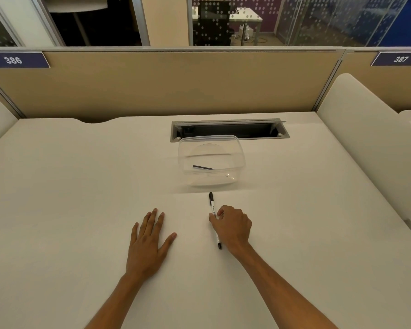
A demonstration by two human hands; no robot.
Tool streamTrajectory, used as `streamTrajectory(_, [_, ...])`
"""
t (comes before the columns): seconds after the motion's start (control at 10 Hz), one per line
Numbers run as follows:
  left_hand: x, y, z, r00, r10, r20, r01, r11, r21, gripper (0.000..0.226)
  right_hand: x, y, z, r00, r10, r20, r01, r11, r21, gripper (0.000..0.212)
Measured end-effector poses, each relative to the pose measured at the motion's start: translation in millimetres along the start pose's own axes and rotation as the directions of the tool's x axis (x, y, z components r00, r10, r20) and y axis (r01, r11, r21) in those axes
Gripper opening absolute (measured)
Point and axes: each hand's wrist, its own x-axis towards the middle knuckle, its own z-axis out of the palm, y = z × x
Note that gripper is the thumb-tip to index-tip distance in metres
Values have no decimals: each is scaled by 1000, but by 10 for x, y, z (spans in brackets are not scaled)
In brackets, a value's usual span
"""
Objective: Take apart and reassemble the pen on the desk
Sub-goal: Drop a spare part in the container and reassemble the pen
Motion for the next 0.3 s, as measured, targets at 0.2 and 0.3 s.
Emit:
streamTrajectory(0.2, [6,19,-17,1000,0,7,0,1000,-19,78,-22,-15,-26,1000,-7,-13,6,1000,-11,33])
streamTrajectory(0.3, [1,10,-19,1000,2,10,-1,1000,-26,78,-12,15,-40,1000,-12,-2,12,1000,4,34])
